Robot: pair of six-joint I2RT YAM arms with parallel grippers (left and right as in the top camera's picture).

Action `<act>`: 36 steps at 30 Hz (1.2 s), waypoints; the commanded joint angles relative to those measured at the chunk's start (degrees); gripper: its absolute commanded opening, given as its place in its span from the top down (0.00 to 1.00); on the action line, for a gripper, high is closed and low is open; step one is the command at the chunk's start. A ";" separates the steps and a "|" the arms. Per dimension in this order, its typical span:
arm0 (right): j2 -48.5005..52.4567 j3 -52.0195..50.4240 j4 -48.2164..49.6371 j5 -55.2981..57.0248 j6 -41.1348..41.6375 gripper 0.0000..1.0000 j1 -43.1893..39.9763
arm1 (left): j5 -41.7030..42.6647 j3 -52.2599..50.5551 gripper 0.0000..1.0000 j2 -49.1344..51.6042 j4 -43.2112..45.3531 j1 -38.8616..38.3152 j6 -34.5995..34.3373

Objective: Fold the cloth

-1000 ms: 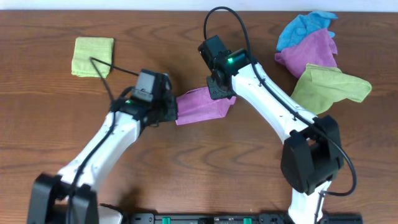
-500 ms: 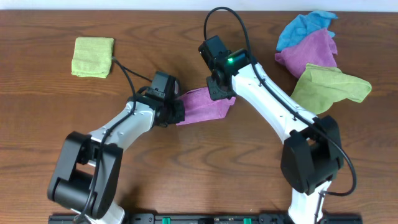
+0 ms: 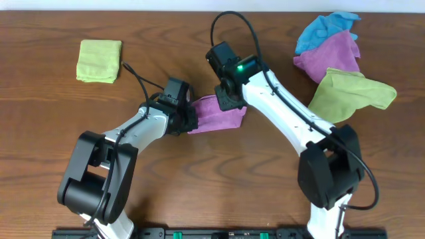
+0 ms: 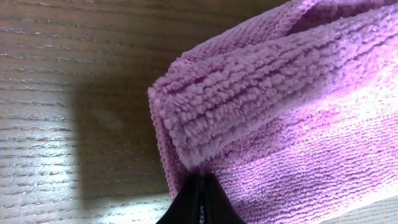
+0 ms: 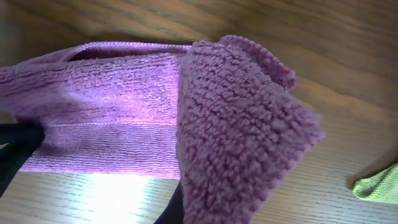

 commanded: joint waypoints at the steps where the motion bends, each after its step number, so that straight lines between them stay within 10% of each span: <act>1: -2.36 1.20 -0.26 -0.66 -0.46 0.99 0.46 | -1.70 -0.17 0.94 2.62 0.00 -0.11 -0.90; 28: -8.07 3.15 -0.33 -5.05 -0.44 0.98 2.34 | 0.42 -0.04 0.95 1.64 -0.44 0.09 -2.32; 36: -6.99 3.10 -0.68 -3.32 -0.46 0.99 2.16 | -0.24 1.27 0.94 -15.89 -5.01 1.62 -0.79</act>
